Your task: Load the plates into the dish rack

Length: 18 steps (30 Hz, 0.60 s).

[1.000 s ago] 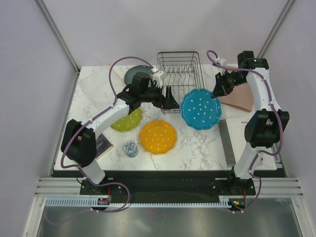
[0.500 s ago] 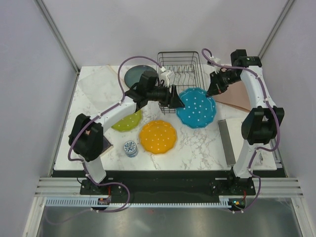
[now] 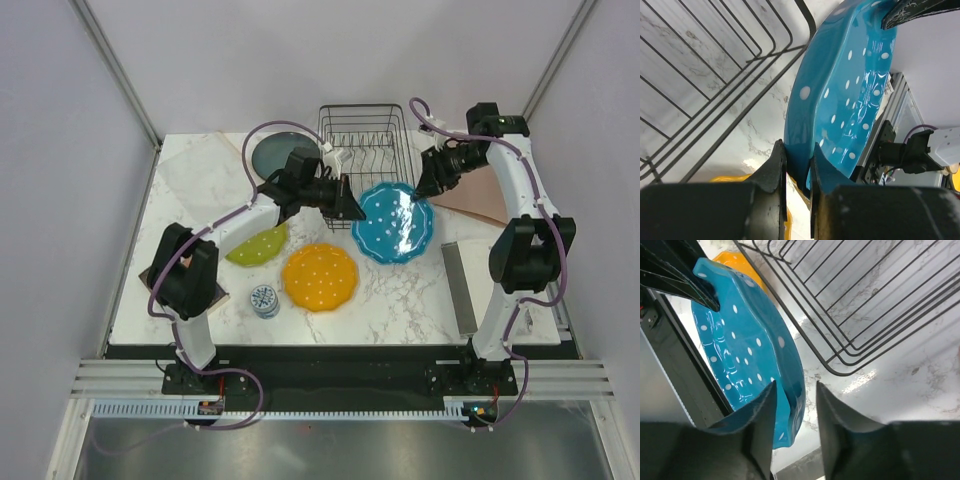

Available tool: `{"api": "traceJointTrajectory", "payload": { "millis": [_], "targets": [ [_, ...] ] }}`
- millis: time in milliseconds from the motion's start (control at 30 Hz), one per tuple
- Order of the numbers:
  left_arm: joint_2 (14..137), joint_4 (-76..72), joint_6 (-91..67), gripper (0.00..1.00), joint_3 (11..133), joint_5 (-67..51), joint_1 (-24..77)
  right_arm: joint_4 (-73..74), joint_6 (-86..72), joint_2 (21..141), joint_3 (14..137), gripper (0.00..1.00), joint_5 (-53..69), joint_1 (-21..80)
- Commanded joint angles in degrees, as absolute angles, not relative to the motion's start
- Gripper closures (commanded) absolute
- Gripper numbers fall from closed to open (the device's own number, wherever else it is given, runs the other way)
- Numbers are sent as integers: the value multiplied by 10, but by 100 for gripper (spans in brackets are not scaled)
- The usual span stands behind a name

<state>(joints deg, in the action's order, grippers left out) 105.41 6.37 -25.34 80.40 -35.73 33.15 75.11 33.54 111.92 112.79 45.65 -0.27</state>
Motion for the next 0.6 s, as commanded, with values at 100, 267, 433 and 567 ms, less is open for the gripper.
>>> {"api": "traceJointTrajectory", "payload": {
  "millis": [100, 267, 433, 567],
  "targets": [
    [1040, 17, -236, 98, 844, -431, 344, 771, 382, 1104, 1083, 47, 492, -4],
    [1048, 8, -244, 98, 855, -431, 344, 820, 431, 1139, 1082, 46, 496, -4],
    [1052, 9, -242, 98, 862, -430, 344, 837, 453, 1148, 1071, 60, 504, -4],
    [1055, 8, -235, 98, 861, -424, 343, 837, 452, 1146, 1067, 57, 507, -4]
  ]
}}
